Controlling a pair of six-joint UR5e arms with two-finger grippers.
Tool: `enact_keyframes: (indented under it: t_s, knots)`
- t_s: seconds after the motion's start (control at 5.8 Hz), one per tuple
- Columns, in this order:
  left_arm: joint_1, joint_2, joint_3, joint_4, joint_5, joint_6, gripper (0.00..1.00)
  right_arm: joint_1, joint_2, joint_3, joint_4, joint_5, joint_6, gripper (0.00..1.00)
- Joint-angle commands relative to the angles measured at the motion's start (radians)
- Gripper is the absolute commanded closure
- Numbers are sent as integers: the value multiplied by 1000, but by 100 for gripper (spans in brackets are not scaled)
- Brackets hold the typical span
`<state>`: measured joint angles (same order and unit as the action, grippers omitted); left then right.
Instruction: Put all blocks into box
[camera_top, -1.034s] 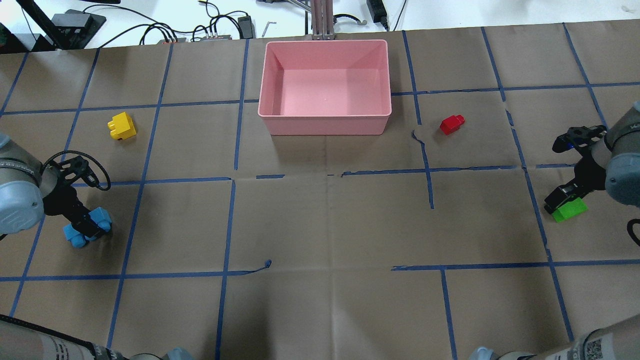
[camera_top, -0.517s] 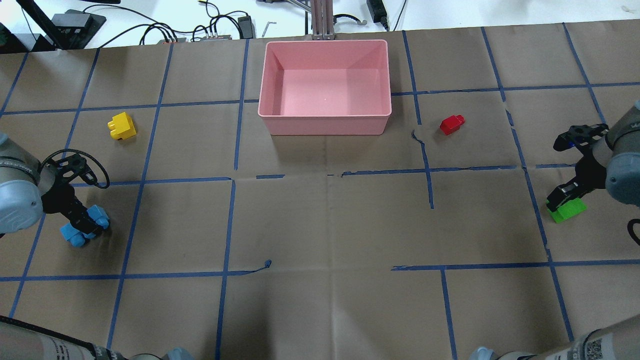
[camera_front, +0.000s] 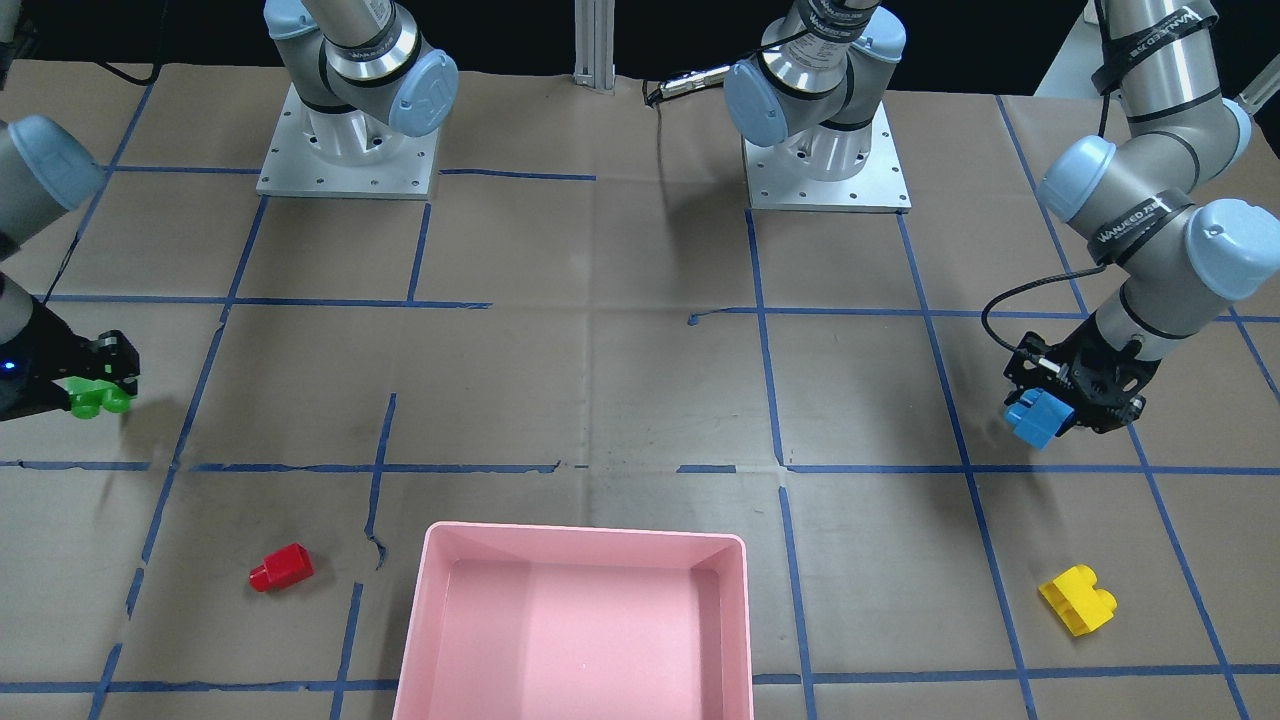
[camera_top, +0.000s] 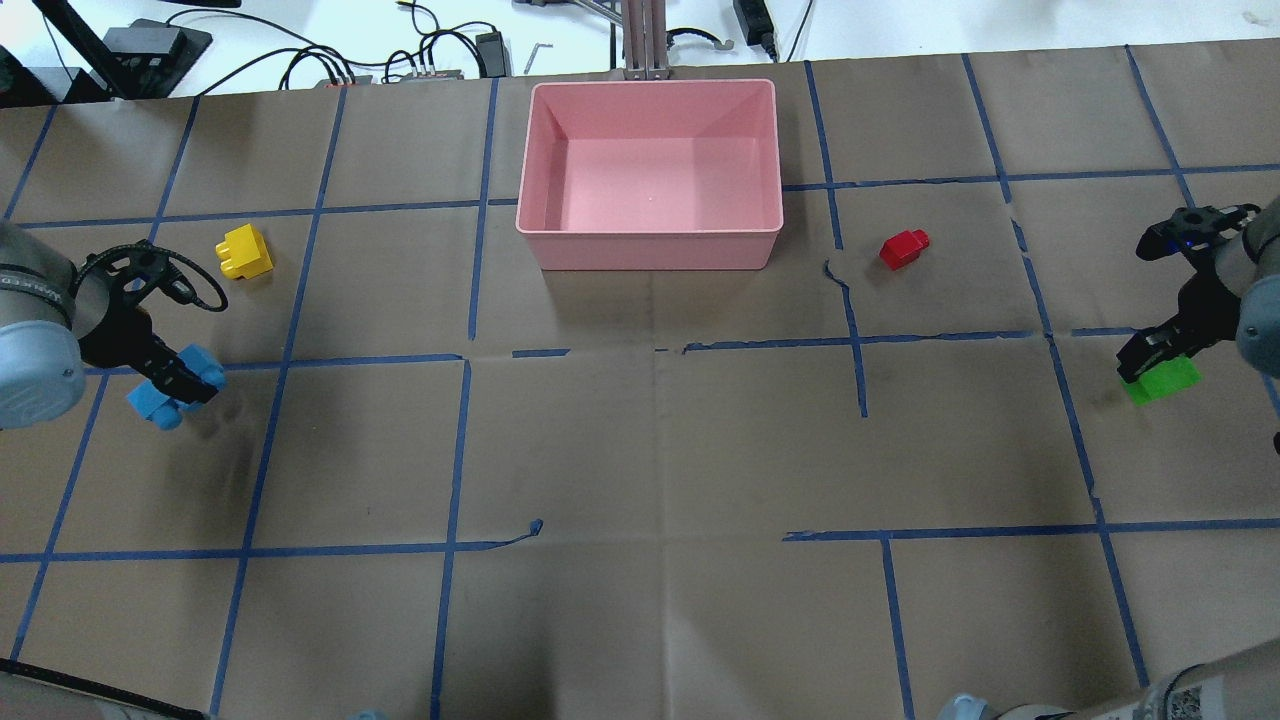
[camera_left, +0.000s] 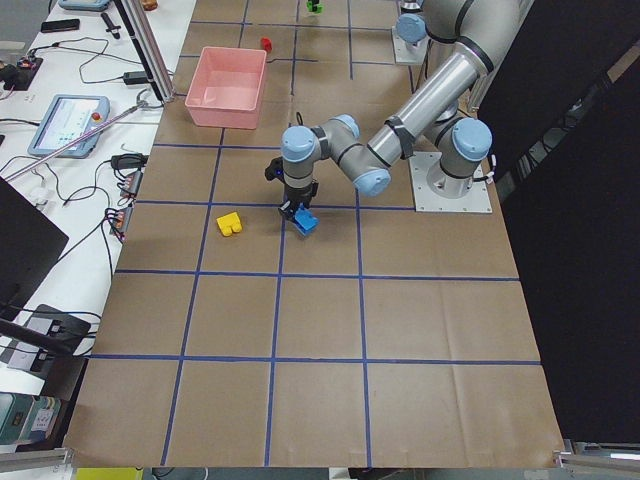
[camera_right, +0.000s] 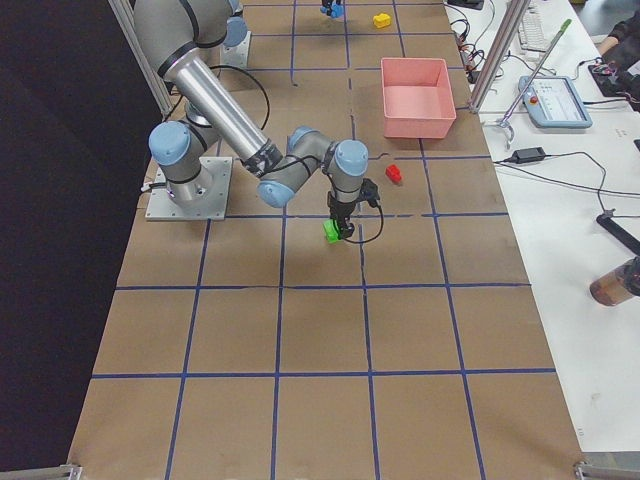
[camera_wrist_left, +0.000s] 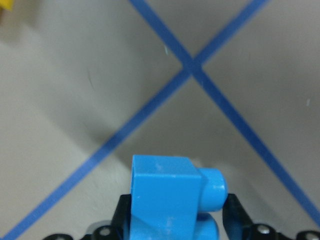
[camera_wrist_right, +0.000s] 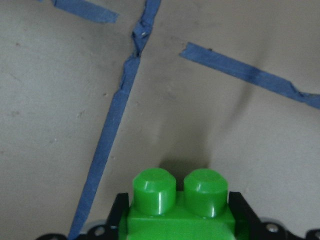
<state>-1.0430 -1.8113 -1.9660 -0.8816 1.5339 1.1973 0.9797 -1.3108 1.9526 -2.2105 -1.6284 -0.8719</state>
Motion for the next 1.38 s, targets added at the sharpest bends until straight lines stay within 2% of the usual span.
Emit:
enact_keyframes:
  t_s: [0.0,0.34,0.69,1.03,1.21]
  knots:
    - [-208,3,114,-8,-81,-393,100,29,-65,-177,279,8,152,55]
    - [-422,-72,294,-48,-118,-826,100,132,-68,-398,577,4,329,55]
    - [-575,-230,598,-141,-112,-1102,100,274,-68,-576,792,12,594,55]
    - [-681,-418,873,-189,-120,-1345,92,411,-68,-621,839,13,794,55]
    - [-699,-477,954,-204,-121,-1379,34,416,-68,-620,841,13,801,55]
